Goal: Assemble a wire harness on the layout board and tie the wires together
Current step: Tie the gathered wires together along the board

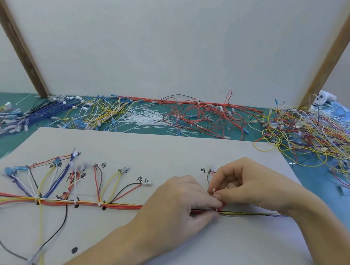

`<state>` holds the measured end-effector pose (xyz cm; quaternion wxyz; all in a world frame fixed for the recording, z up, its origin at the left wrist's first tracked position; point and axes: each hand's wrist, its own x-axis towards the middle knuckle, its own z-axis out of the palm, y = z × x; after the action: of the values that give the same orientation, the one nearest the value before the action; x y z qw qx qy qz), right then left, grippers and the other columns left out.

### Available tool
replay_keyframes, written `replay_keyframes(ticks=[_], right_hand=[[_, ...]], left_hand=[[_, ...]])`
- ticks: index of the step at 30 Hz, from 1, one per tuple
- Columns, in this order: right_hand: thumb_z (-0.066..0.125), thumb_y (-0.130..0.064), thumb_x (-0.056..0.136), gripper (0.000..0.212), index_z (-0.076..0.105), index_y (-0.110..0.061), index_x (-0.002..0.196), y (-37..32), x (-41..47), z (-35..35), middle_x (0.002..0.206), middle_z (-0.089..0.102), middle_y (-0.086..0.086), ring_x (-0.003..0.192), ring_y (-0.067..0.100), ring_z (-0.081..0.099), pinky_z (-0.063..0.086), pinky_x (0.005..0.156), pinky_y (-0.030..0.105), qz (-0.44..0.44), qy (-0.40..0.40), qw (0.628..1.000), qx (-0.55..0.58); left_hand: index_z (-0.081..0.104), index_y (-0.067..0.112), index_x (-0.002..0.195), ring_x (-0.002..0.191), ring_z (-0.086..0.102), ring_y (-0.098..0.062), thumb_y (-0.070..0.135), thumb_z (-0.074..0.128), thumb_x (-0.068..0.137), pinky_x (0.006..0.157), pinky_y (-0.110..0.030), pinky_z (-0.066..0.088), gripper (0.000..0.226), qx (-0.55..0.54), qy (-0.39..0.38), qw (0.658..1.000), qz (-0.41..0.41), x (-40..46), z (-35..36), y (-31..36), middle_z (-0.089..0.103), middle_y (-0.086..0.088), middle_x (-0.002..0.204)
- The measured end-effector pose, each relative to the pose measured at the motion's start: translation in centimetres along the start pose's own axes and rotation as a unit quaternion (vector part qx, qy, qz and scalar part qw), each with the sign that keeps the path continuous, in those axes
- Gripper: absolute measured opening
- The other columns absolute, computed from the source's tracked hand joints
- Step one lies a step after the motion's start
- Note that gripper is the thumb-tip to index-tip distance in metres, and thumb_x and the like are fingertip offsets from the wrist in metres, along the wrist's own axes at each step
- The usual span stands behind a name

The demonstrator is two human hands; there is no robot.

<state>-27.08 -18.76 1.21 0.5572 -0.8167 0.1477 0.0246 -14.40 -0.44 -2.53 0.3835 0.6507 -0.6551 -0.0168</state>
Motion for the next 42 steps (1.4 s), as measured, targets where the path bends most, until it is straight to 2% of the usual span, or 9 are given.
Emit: replay_keyframes(ticks=[6, 12, 15, 18, 21, 25, 29, 35, 42], right_hand=[[0.076, 0.002, 0.089, 0.009, 0.077, -0.007, 0.09, 0.2, -0.4, 0.0, 0.065, 0.072, -0.007, 0.054, -0.002, 0.06, 0.045, 0.056, 0.008, -0.016, 0.014, 1.0, 0.022], [0.076, -0.006, 0.091, 0.013, 0.079, -0.018, 0.087, 0.5, -0.4, -0.1, 0.054, 0.063, -0.015, 0.047, -0.001, 0.045, 0.036, 0.049, 0.01, -0.012, 0.016, 1.0, -0.007], [0.075, -0.009, 0.092, 0.011, 0.08, -0.018, 0.089, 0.4, -0.6, -0.1, 0.058, 0.066, -0.014, 0.049, -0.002, 0.048, 0.038, 0.052, 0.009, -0.016, 0.014, 1.0, -0.009], [0.073, -0.01, 0.095, 0.012, 0.081, -0.019, 0.092, 0.2, -0.8, 0.0, 0.076, 0.078, -0.002, 0.065, 0.002, 0.066, 0.047, 0.063, 0.011, -0.016, 0.013, 1.0, -0.016], [0.07, -0.013, 0.097, 0.015, 0.081, -0.021, 0.094, 0.1, -0.8, 0.0, 0.089, 0.08, 0.005, 0.08, 0.011, 0.073, 0.052, 0.069, 0.016, -0.013, 0.013, 1.0, -0.022], [0.069, -0.014, 0.098, 0.015, 0.082, -0.021, 0.094, 0.0, -0.7, 0.0, 0.087, 0.08, 0.006, 0.079, 0.009, 0.07, 0.049, 0.064, 0.016, -0.012, 0.013, 0.999, -0.027], [0.072, -0.011, 0.095, 0.013, 0.082, -0.019, 0.094, 0.0, -0.7, 0.0, 0.085, 0.08, 0.009, 0.076, 0.012, 0.07, 0.05, 0.062, 0.02, -0.013, 0.019, 1.0, -0.007], [0.074, -0.009, 0.093, 0.009, 0.081, -0.015, 0.093, 0.0, -0.9, -0.3, 0.085, 0.08, 0.009, 0.07, 0.007, 0.068, 0.05, 0.057, 0.019, -0.012, 0.024, 0.999, 0.02], [0.075, -0.011, 0.092, 0.008, 0.081, -0.015, 0.095, 0.3, -0.9, -0.4, 0.086, 0.079, 0.011, 0.068, 0.018, 0.059, 0.05, 0.057, 0.022, -0.007, 0.023, 0.999, 0.024]], left_hand=[[0.082, 0.029, 0.098, 0.087, 0.061, -0.003, 0.028, 0.081, 0.083, 0.078, -0.029, 0.053, 0.015, 0.002, 0.004, 1.0, -0.007, 0.0, -0.1, 0.1, 0.076, 0.017, 0.09], [0.081, 0.032, 0.101, 0.091, 0.061, -0.001, 0.036, 0.083, 0.078, 0.082, -0.022, 0.051, 0.024, -0.011, -0.012, 0.999, -0.036, 0.0, -0.4, 0.4, 0.072, 0.019, 0.088], [0.081, 0.031, 0.1, 0.092, 0.061, -0.001, 0.035, 0.084, 0.077, 0.082, -0.019, 0.05, 0.024, -0.013, -0.007, 0.999, -0.033, 0.0, -0.5, 0.6, 0.064, 0.028, 0.084], [0.082, 0.031, 0.099, 0.091, 0.061, 0.001, 0.041, 0.085, 0.076, 0.08, -0.015, 0.048, 0.025, -0.014, -0.005, 0.999, -0.029, 0.1, -0.5, 0.7, 0.052, 0.04, 0.082], [0.081, 0.029, 0.094, 0.089, 0.061, 0.0, 0.042, 0.085, 0.074, 0.08, -0.016, 0.047, 0.024, -0.012, -0.001, 1.0, -0.027, 0.2, -0.4, 0.8, 0.053, 0.037, 0.081], [0.081, 0.03, 0.092, 0.09, 0.062, 0.001, 0.033, 0.089, 0.074, 0.081, -0.016, 0.048, 0.02, -0.015, 0.013, 0.999, -0.04, 0.2, -0.2, 0.7, 0.071, 0.023, 0.086], [0.081, 0.029, 0.092, 0.09, 0.062, 0.0, 0.029, 0.087, 0.076, 0.081, -0.019, 0.049, 0.017, -0.02, 0.013, 0.999, -0.042, 0.2, -0.2, 0.6, 0.074, 0.019, 0.086], [0.082, 0.029, 0.095, 0.09, 0.063, 0.0, 0.026, 0.084, 0.078, 0.081, -0.018, 0.049, 0.018, -0.019, 0.013, 0.999, -0.032, 0.1, -0.3, 0.7, 0.052, 0.045, 0.079], [0.082, 0.03, 0.095, 0.088, 0.063, 0.002, 0.024, 0.085, 0.078, 0.079, -0.011, 0.048, 0.019, -0.02, 0.019, 0.999, -0.028, 0.1, -0.2, 0.6, 0.048, 0.048, 0.078]])
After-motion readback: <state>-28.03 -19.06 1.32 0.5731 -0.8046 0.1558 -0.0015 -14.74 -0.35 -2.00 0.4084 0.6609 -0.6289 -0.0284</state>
